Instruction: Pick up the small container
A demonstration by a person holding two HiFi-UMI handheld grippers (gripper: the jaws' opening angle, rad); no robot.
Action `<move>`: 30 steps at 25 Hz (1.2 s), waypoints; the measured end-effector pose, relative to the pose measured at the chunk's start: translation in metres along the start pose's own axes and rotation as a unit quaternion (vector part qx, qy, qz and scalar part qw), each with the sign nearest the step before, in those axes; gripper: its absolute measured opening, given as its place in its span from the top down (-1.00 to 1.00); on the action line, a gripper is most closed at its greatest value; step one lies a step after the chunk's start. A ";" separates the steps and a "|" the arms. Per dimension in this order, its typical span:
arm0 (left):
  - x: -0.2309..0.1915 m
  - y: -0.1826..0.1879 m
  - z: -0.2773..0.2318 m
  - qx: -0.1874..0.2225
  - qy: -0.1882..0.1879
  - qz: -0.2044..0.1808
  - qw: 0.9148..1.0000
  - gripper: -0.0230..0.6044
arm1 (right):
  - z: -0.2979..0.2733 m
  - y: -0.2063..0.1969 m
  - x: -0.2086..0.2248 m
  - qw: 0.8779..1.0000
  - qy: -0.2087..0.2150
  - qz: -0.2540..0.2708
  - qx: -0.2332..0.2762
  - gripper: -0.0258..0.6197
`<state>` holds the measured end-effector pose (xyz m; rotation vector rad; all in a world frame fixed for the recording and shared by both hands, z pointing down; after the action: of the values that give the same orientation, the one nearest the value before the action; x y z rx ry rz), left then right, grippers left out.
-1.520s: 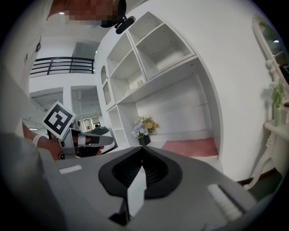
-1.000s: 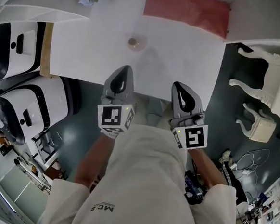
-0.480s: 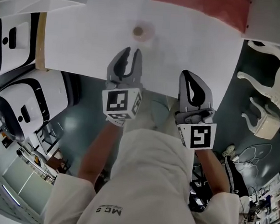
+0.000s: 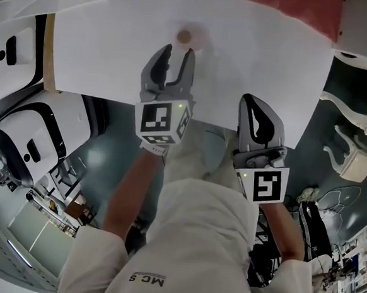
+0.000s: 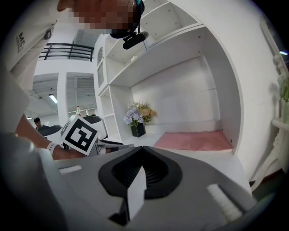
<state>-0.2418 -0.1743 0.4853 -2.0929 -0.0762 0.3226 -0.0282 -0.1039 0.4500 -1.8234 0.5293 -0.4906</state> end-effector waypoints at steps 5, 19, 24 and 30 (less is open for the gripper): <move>-0.007 -0.010 -0.015 0.003 -0.010 0.003 1.000 0.32 | -0.007 -0.004 -0.008 1.000 -0.011 -0.015 0.007 0.93; -0.018 -0.012 -0.051 0.013 -0.020 -0.012 1.000 0.42 | -0.008 -0.010 -0.008 0.999 -0.028 0.000 -0.018 0.93; -0.017 -0.015 -0.053 0.021 -0.011 -0.023 0.999 0.48 | -0.014 -0.010 -0.003 0.999 -0.038 -0.006 -0.020 0.93; -0.017 -0.016 -0.051 0.020 -0.011 -0.022 0.999 0.48 | -0.009 -0.013 0.001 0.999 -0.035 -0.001 -0.023 0.93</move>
<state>-0.2438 -0.2122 0.5271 -2.0451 -0.1281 0.3177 -0.0314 -0.1076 0.4650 -1.8779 0.4931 -0.4173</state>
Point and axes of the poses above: the fingertips, and each gripper's own axes: z backward along the fingers, x to its right, y out of its top, the point moved 10 cm from there along z, backward along the fingers, and after that the axes turned 9 degrees about z, right-handed, at the moved point
